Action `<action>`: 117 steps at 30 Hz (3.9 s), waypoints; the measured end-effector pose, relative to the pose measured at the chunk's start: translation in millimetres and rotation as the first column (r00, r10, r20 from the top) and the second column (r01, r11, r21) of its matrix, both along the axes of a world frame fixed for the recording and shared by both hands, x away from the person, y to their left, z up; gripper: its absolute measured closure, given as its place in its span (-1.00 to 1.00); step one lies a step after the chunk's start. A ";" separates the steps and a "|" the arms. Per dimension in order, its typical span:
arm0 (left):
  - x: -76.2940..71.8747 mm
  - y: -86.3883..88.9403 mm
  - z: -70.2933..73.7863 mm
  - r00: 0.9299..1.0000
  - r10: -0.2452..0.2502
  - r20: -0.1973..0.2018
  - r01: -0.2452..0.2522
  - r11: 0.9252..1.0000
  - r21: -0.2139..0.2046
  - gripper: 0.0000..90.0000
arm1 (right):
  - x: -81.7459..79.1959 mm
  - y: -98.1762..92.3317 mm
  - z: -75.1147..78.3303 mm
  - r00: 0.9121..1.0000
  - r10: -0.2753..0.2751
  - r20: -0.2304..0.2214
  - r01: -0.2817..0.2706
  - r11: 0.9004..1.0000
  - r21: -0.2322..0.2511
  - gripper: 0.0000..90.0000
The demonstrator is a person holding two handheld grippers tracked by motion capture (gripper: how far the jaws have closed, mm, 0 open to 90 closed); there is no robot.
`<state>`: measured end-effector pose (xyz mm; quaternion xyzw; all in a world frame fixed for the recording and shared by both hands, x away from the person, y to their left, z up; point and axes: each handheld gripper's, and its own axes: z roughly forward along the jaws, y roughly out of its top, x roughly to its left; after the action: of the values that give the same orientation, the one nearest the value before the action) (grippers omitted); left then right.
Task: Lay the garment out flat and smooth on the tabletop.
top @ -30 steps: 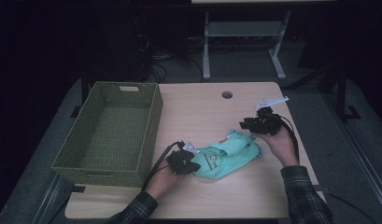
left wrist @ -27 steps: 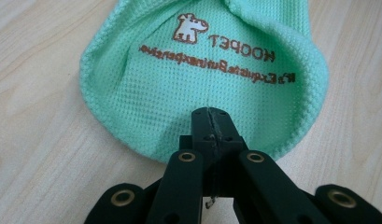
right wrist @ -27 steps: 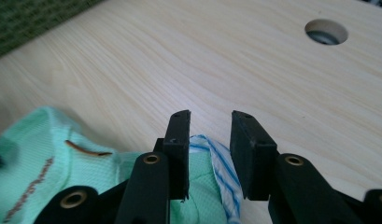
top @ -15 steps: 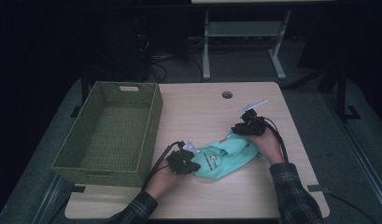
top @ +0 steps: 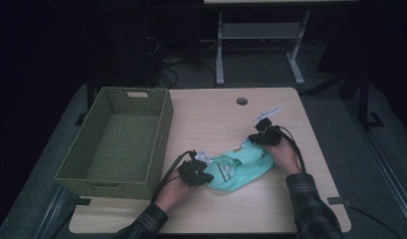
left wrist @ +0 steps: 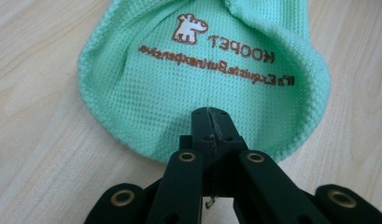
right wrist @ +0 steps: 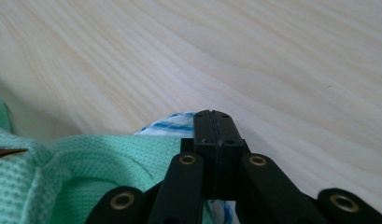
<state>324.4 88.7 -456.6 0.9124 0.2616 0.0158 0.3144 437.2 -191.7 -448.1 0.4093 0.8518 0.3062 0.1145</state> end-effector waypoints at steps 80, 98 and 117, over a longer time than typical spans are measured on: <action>81.7 -52.4 0.4 0.994 0.062 0.091 -0.068 0.996 0.062 0.99 | -121.7 -12.3 -16.2 0.994 0.108 -0.012 -0.107 0.992 0.065 1.00; 39.8 -44.4 -0.9 0.997 0.018 0.072 -0.020 0.999 0.033 0.99 | -117.5 -25.9 -7.4 0.999 0.032 0.018 -0.033 0.992 0.120 0.61; 39.9 -43.3 -1.1 0.997 0.017 0.069 -0.019 0.999 0.030 1.00 | -112.0 -2.4 -10.8 0.996 0.074 0.051 -0.079 0.993 0.086 0.96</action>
<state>364.3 45.4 -457.7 0.9135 0.2586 0.0541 0.3092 325.2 -194.0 -458.9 0.3735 0.8496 0.3572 0.1050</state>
